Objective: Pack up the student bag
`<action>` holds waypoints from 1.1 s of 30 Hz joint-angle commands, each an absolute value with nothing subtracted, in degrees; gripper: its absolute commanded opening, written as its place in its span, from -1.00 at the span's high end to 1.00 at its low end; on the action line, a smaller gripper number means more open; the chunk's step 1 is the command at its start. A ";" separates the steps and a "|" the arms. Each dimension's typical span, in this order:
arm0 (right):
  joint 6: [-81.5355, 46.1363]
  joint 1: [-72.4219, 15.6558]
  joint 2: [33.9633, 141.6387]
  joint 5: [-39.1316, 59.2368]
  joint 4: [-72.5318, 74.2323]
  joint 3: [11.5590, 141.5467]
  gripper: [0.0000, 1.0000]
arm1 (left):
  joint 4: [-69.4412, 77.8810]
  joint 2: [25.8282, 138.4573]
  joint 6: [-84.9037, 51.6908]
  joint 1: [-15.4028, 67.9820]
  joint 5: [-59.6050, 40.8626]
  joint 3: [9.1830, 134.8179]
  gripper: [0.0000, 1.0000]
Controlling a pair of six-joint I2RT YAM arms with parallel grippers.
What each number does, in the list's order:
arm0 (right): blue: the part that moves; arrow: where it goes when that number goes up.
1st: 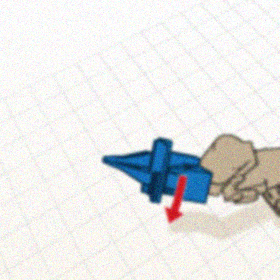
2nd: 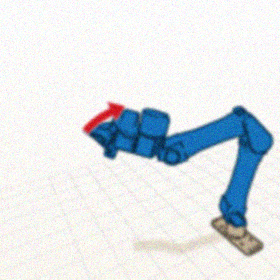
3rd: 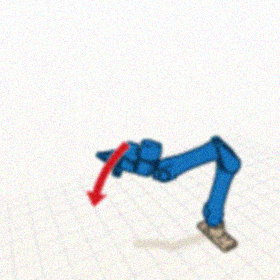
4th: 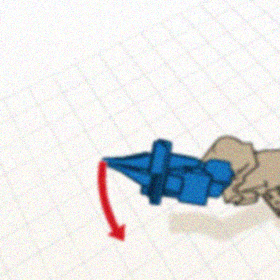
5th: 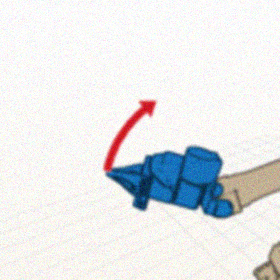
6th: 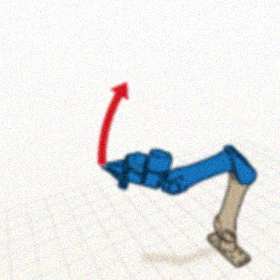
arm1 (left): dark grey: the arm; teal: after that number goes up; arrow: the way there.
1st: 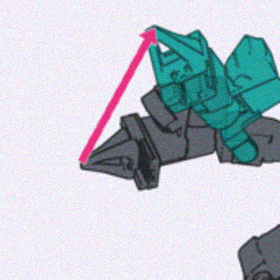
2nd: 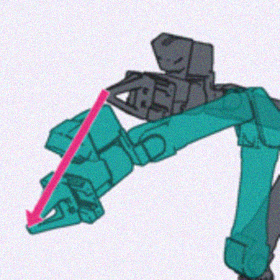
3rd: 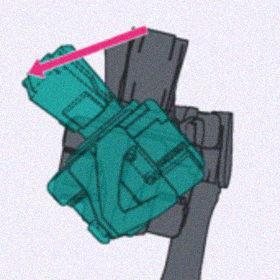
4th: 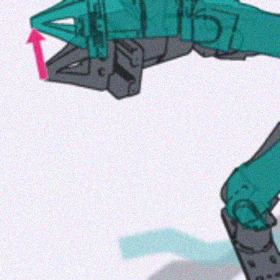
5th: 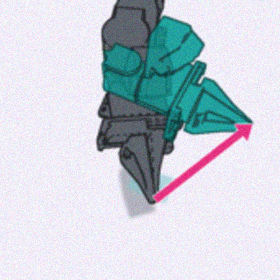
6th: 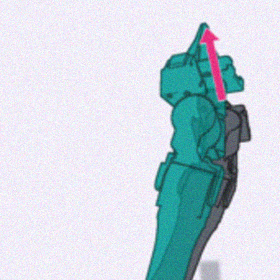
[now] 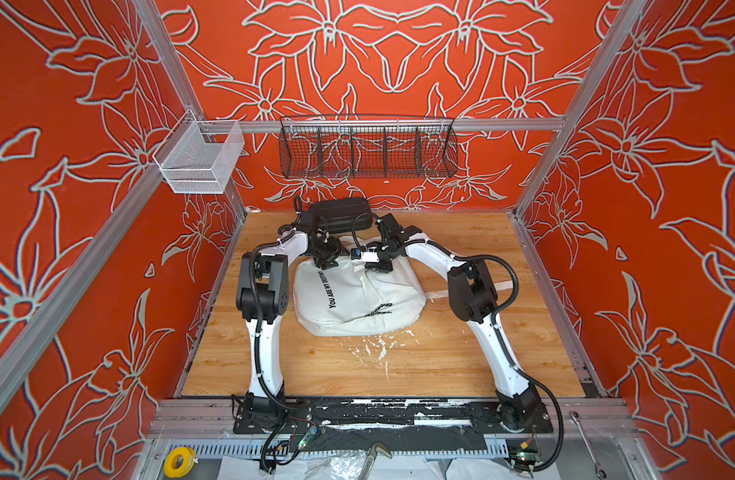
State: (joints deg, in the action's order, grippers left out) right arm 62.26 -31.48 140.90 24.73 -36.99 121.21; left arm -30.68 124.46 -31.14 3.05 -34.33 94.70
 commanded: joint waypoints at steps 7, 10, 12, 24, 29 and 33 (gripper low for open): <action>62.37 -32.20 125.05 28.74 -28.42 104.85 1.00 | -30.68 125.97 -30.73 4.29 -39.02 98.53 -0.27; 62.91 -32.86 123.79 28.49 -27.42 103.26 1.00 | -31.89 126.77 -29.89 5.37 -39.71 100.01 -0.28; 62.68 -33.08 124.09 27.89 -26.94 103.03 1.00 | -33.79 127.50 -28.39 6.35 -39.46 101.15 -0.28; 61.43 -33.15 124.94 24.65 -28.65 104.77 1.00 | -40.54 131.06 -24.43 8.65 -36.59 103.39 -0.31; 61.34 -33.57 124.54 24.44 -29.12 104.53 1.00 | -40.26 131.37 -24.55 9.53 -35.66 103.11 -0.34; 61.39 -34.18 124.50 24.86 -29.16 104.06 1.00 | -40.98 133.97 -27.22 9.92 -34.79 103.76 -0.33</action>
